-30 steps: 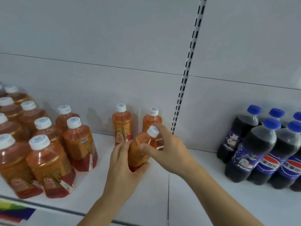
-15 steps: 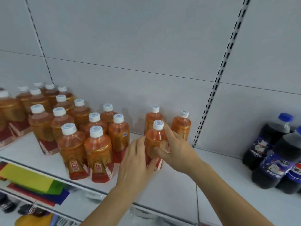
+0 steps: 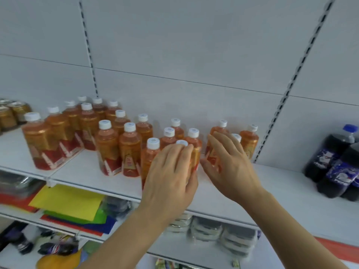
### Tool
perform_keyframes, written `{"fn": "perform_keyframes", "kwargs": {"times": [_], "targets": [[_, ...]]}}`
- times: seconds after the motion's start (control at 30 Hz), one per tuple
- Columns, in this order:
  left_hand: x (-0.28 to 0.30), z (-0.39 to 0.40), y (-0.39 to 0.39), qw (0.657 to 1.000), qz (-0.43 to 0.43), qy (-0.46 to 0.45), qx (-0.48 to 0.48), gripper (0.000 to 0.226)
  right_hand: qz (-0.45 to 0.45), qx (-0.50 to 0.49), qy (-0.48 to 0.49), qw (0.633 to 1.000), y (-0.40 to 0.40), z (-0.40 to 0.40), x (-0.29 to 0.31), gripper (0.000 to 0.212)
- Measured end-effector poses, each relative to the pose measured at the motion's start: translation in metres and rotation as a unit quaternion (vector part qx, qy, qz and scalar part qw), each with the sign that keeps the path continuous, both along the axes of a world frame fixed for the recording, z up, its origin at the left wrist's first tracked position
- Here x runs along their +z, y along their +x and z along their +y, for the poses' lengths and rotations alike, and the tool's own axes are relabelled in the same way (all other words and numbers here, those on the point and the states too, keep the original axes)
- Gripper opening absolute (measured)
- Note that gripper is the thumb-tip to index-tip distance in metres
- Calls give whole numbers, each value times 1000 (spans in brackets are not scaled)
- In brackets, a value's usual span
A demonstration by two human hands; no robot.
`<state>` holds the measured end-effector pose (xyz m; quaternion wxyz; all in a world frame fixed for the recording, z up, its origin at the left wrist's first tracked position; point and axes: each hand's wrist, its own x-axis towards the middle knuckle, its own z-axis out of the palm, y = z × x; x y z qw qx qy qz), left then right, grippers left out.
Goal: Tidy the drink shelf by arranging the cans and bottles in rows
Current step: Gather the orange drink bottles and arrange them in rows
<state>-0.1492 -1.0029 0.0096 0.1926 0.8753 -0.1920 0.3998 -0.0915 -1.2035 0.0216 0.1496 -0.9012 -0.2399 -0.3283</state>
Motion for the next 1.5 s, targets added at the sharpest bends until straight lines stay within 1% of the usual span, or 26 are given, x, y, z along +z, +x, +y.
{"fn": "perform_keyframes", "kwargs": {"times": [0.13,0.23,0.3,0.43,0.5,0.6,0.67,0.73,0.8,0.9,1.07,1.13,1.2,1.3,1.37,1.43,1.5], "targets": [[11,61,2,998,22,-29,45,51,-19,43,-15,999,-2,54,22,53],[17,107,16,993,54,-44,94,50,18,55,-34,998,10,89,39,56],[21,137,28,988,95,-53,108,50,45,61,-55,996,23,111,50,59],[30,191,56,971,177,-75,142,54,81,94,-83,989,60,149,70,51],[36,209,70,962,213,-80,151,55,104,94,-109,984,83,167,83,50],[43,226,92,953,253,-71,148,62,145,95,-154,973,118,194,103,55],[46,234,105,952,270,-52,136,64,156,93,-191,965,138,212,111,55],[48,236,115,950,290,-17,111,58,170,89,-217,957,156,228,113,55],[47,239,124,952,292,28,88,48,193,84,-245,946,170,243,111,53],[50,255,134,953,291,57,66,37,232,74,-287,926,186,261,109,52],[61,304,153,944,320,74,31,24,289,30,-286,913,194,287,109,57],[65,319,159,943,318,99,17,25,298,7,-287,910,193,297,106,59],[66,332,163,945,307,110,9,28,304,-16,-297,905,191,306,100,56],[64,347,169,948,303,100,-5,26,312,-46,-298,901,189,311,92,47],[62,351,171,951,290,102,-22,29,312,-60,-291,902,188,312,92,43],[59,350,173,954,276,110,-34,34,313,-64,-278,906,184,310,92,40],[56,346,176,959,265,99,-37,35,311,-58,-265,911,181,307,91,39]]}}
